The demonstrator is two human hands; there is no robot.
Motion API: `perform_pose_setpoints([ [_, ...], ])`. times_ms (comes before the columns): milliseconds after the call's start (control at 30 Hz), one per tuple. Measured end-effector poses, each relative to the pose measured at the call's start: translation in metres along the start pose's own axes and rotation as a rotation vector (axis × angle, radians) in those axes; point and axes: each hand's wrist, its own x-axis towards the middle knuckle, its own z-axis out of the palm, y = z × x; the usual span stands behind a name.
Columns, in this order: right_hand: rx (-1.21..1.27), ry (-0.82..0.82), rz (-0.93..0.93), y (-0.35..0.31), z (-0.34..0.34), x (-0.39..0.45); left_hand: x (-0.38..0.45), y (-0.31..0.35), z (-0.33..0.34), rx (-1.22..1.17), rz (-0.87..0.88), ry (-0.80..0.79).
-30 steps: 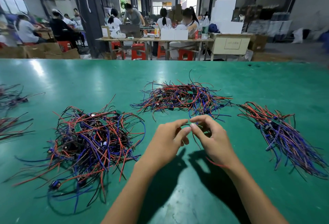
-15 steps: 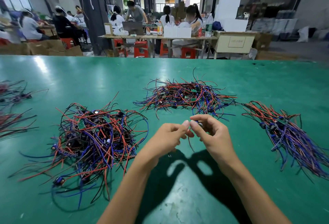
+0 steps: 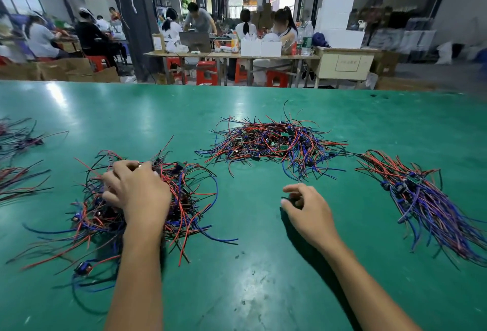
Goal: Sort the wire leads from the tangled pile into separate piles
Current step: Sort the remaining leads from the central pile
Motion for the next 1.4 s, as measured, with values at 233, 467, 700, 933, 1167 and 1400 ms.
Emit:
perform_pose_setpoints([
  [233,-0.381,0.072,0.245,-0.012,-0.021,0.070,-0.013,0.017,0.000,-0.168,0.184,0.258],
  [467,-0.414,0.114,0.084,-0.001,-0.024,0.041,-0.046,0.050,0.021,-0.308,0.456,0.140],
  [700,0.205,0.179,0.011,-0.014,-0.017,-0.017,-0.089,0.071,0.062,-0.675,-0.026,-0.895],
  [933,0.177,-0.003,-0.372,-0.032,-0.002,-0.051,-0.095,0.066,0.058,-0.832,-0.047,-1.031],
  [1167,0.381,0.006,0.079,-0.030,-0.013,-0.039,-0.082,0.063,0.051,-0.893,-0.048,-1.019],
  [1400,0.885,-0.054,0.276,-0.021,-0.030,-0.020,-0.086,0.061,0.055,-0.766,0.182,-1.031],
])
